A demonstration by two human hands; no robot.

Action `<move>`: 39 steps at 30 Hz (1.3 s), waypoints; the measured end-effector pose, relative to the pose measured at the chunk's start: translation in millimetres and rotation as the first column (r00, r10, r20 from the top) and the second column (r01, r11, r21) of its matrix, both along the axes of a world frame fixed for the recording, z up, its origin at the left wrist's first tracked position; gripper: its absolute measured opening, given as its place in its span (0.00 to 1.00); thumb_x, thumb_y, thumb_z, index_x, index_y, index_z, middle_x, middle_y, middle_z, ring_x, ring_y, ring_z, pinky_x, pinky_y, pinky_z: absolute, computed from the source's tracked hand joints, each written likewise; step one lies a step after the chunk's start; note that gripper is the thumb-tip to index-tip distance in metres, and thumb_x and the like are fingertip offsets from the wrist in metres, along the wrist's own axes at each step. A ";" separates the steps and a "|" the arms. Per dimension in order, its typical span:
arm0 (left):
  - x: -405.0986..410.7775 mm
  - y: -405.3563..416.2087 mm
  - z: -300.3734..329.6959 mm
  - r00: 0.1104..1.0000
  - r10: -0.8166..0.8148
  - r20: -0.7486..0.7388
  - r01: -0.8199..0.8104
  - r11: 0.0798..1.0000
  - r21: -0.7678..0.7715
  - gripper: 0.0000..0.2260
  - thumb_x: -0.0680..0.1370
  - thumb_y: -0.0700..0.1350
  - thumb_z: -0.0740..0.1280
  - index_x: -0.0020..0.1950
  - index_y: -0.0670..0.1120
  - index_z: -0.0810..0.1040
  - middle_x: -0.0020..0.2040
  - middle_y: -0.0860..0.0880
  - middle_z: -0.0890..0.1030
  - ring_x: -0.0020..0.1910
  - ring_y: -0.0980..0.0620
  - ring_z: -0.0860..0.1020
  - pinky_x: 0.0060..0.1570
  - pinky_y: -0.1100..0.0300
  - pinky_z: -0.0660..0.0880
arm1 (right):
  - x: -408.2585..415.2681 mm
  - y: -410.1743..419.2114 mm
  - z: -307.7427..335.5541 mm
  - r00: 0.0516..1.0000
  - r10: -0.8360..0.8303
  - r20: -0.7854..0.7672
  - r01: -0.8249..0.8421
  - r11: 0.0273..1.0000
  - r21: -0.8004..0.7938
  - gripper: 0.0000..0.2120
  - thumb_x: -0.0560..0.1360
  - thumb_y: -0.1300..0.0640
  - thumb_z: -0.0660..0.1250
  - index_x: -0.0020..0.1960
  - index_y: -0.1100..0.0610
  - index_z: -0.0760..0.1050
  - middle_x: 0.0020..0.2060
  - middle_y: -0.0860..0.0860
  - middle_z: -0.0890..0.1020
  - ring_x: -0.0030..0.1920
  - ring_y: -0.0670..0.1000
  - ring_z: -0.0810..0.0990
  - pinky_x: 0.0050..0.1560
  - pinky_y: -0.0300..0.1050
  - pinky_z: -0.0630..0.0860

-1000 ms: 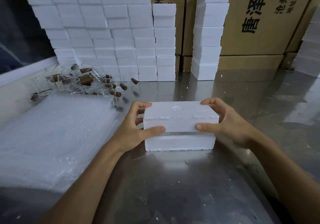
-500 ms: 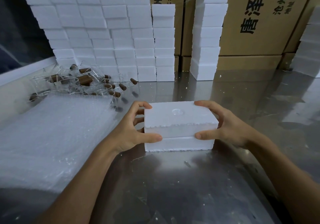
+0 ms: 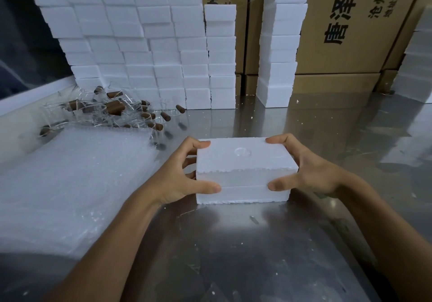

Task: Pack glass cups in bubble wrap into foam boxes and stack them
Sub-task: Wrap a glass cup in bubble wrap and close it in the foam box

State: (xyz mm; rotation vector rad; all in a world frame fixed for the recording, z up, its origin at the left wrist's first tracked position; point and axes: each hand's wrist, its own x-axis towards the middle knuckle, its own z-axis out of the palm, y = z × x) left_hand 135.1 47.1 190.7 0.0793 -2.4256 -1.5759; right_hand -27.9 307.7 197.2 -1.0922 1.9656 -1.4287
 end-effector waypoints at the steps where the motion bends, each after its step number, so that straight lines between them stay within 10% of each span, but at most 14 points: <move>1: -0.7 0.9 -0.7 1.000 0.006 0.003 -0.006 1.000 -0.023 0.35 0.58 0.53 0.81 0.60 0.63 0.68 0.62 0.63 0.70 0.62 0.65 0.70 0.54 0.67 0.76 | -0.2 0.0 -0.4 1.000 0.001 0.010 0.000 1.000 -0.008 0.39 0.59 0.60 0.82 0.64 0.41 0.68 0.61 0.47 0.77 0.59 0.49 0.80 0.58 0.47 0.79; 29: 2.7 0.0 -5.5 1.000 0.001 0.028 0.000 0.999 -0.042 0.37 0.66 0.45 0.81 0.66 0.64 0.65 0.68 0.59 0.70 0.69 0.55 0.69 0.69 0.50 0.70 | 16.6 0.3 4.5 0.988 -0.057 -0.144 0.078 0.987 0.143 0.40 0.56 0.45 0.80 0.61 0.34 0.61 0.60 0.46 0.73 0.60 0.51 0.76 0.58 0.48 0.81; 35: -5.5 17.7 -12.9 0.927 0.282 -0.247 -0.362 0.845 -0.394 0.28 0.74 0.42 0.75 0.69 0.61 0.70 0.71 0.53 0.62 0.69 0.53 0.65 0.70 0.53 0.65 | 40.9 -13.9 -3.3 0.926 -0.324 -0.193 0.335 0.942 0.028 0.40 0.59 0.48 0.82 0.62 0.43 0.61 0.56 0.47 0.76 0.54 0.51 0.80 0.52 0.56 0.82; 39: -15.5 51.2 -14.4 0.917 0.075 -0.392 -0.341 0.659 -0.671 0.30 0.72 0.43 0.76 0.73 0.54 0.71 0.74 0.45 0.65 0.75 0.44 0.60 0.69 0.45 0.68 | 61.6 -29.6 -9.1 0.763 -0.504 -0.404 0.561 0.827 0.029 0.39 0.55 0.33 0.73 0.59 0.38 0.58 0.59 0.44 0.70 0.55 0.51 0.75 0.50 0.48 0.74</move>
